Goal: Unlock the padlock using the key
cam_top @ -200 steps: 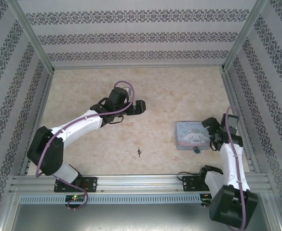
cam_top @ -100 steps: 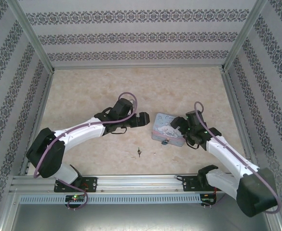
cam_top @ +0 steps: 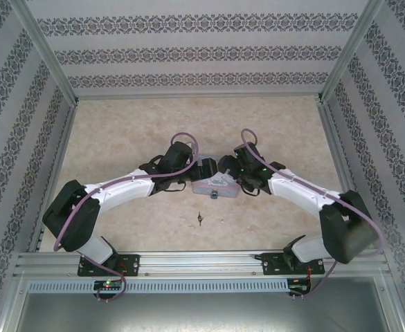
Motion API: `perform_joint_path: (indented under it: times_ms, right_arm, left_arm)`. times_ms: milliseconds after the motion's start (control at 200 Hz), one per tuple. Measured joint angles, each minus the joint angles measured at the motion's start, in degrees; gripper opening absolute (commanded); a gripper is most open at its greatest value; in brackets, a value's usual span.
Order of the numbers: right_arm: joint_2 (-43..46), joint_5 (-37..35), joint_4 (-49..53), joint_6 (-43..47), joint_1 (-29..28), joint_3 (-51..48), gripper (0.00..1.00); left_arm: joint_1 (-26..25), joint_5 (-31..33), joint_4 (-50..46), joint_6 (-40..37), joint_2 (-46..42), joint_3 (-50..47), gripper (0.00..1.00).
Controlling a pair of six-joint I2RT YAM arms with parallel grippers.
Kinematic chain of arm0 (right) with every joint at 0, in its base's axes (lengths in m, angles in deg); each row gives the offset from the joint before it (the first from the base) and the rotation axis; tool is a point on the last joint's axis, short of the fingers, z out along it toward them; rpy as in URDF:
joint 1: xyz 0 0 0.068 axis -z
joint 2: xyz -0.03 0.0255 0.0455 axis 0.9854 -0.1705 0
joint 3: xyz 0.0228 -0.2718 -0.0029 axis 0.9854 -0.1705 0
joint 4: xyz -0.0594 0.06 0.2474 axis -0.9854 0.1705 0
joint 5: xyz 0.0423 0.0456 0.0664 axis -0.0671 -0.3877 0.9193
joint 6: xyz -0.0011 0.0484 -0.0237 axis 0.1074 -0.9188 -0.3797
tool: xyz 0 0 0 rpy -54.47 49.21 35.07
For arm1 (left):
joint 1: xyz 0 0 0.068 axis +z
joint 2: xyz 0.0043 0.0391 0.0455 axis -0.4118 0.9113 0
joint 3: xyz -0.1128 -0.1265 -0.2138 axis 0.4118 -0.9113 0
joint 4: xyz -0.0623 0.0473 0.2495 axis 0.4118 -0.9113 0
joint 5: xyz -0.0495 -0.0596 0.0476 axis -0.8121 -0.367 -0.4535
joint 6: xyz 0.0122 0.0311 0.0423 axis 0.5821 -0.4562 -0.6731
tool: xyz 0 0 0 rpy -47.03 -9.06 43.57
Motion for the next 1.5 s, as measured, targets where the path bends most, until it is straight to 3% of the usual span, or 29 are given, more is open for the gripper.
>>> perform_joint_path:
  times_ms: [340,575,849,1079,1174,1309,1499]
  right_arm:
    - [-11.72,0.57,-2.67,-2.03,-0.79,9.9,0.98]
    - [-13.14,2.75,-5.05,-2.4,1.86,11.28,0.98]
    - [-2.32,2.34,-2.75,-0.83,5.97,6.86,0.98]
    - [6.21,11.13,-4.9,1.68,12.17,-1.95,0.98]
    - [7.5,12.15,-1.99,5.05,7.82,-2.58,0.98]
    - [13.0,12.48,0.26,7.54,-2.8,-5.88,0.98]
    - [12.94,8.13,4.96,8.57,-18.51,-7.19,0.79]
  left_arm:
    - [3.08,5.46,0.35,-0.04,-1.64,-1.79,0.99]
    - [3.17,5.55,2.97,0.22,-2.69,-3.72,0.99]
    - [3.96,7.17,1.29,0.11,-10.01,-5.11,0.99]
    - [5.88,8.66,-2.75,-0.46,-17.09,-5.16,0.99]
    - [6.45,8.81,-4.72,-0.92,-18.16,-5.16,0.99]
    - [7.69,8.76,-7.02,-1.84,-18.43,-5.16,0.99]
    - [11.67,7.67,-9.27,-2.08,-18.56,-5.16,0.99]
